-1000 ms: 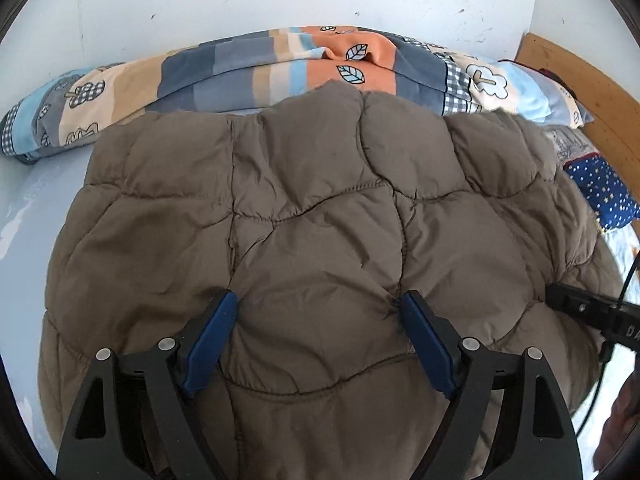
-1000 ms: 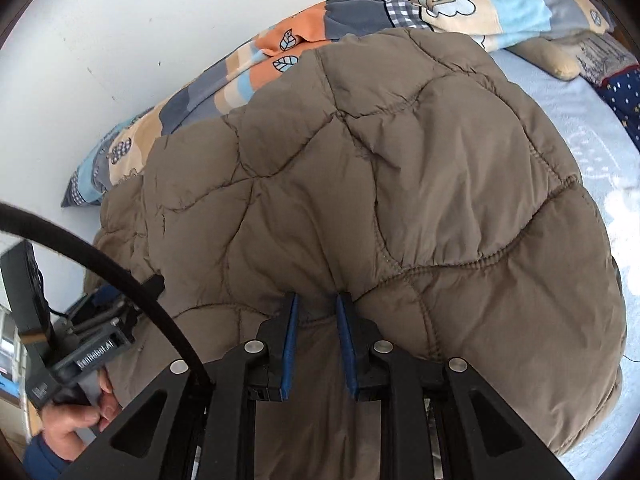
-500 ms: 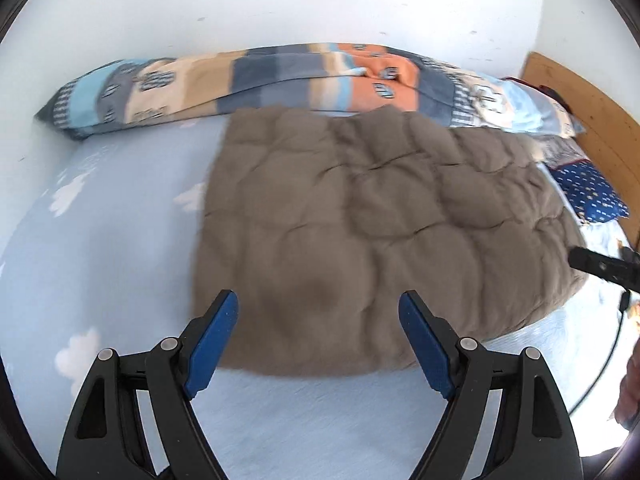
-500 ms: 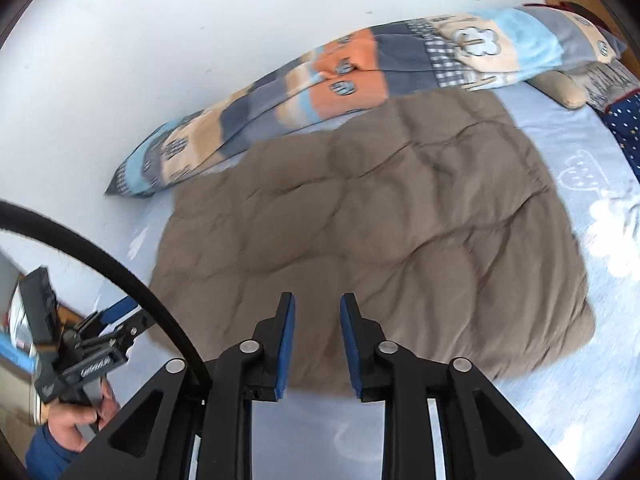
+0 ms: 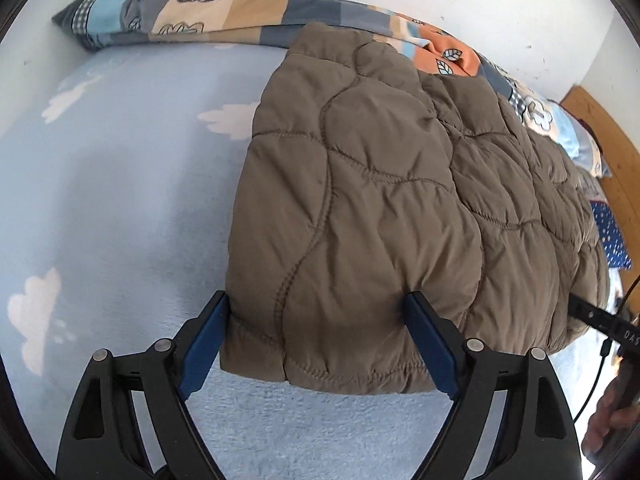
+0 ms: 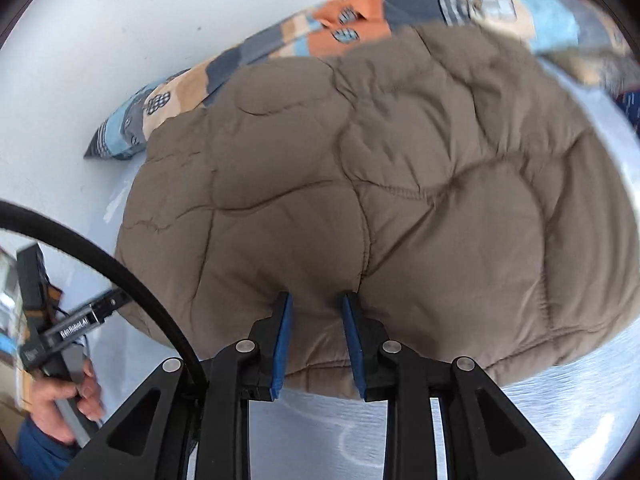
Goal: Fold large clothes
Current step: 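Fold the held comforter edge over onto itself with both grippers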
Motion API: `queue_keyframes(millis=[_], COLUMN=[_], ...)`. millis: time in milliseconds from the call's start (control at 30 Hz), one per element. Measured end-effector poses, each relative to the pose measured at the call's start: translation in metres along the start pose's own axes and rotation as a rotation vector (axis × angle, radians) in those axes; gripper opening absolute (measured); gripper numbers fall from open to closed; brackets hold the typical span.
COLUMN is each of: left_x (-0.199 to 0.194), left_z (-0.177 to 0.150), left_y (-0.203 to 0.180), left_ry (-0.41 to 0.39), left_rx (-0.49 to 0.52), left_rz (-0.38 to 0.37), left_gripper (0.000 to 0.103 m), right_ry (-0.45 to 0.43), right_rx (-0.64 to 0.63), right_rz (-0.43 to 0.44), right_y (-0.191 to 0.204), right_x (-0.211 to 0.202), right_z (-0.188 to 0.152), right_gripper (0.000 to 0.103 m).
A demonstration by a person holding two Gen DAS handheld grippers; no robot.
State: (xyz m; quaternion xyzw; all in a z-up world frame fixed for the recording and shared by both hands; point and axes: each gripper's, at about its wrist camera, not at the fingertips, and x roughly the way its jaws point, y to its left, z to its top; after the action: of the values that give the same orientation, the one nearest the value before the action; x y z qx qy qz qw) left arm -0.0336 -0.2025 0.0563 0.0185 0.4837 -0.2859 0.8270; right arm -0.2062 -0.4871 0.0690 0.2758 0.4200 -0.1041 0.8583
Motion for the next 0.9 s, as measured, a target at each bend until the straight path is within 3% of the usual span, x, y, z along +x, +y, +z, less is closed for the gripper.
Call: queue_keyframes(millis=[167,267,367,433,533,633,900], left_x=[-0.022,-0.038,-0.051,-0.055,-0.049,-0.023,-0.002], left_z=[0.004,0.009,0.013,0.017,0.018,0.013,0.013], left_y=[-0.011,-0.013,-0.017,-0.023,-0.031,-0.035,-0.031], left_ry=[-0.094,-0.169,-0.243,-0.273,-0.255,-0.161,-0.118], left_rx=[0.014,-0.002,0.023,0.061,0.115,0.153,0.16], left_rz=[0.024,0.002,-0.002,0.017,0.049,0.092,0.122], left_gripper=[0.087,0.087,0.087,0.087,0.087,0.087,0.087], right_ry=[0.01,-0.052,-0.156,-0.199,-0.203,-0.166,-0.107], right_rx=[0.03,0.011,0.003,0.023,0.1,0.192,0.202], right_rz=[0.039,0.052,-0.004,-0.086,-0.153,-0.143,-0.175], right_y=[-0.005,-0.005,-0.017,-0.037,-0.072,-0.102,-0.105], right_x=[-0.004,-0.03,-0.061,-0.073,-0.077,-0.066,-0.043], right_z=[0.004,0.008,0.016,0.023,0.027,0.027,0.029], right_gripper=[0.028,0.029,0.037,0.039,0.039,0.039,0.041])
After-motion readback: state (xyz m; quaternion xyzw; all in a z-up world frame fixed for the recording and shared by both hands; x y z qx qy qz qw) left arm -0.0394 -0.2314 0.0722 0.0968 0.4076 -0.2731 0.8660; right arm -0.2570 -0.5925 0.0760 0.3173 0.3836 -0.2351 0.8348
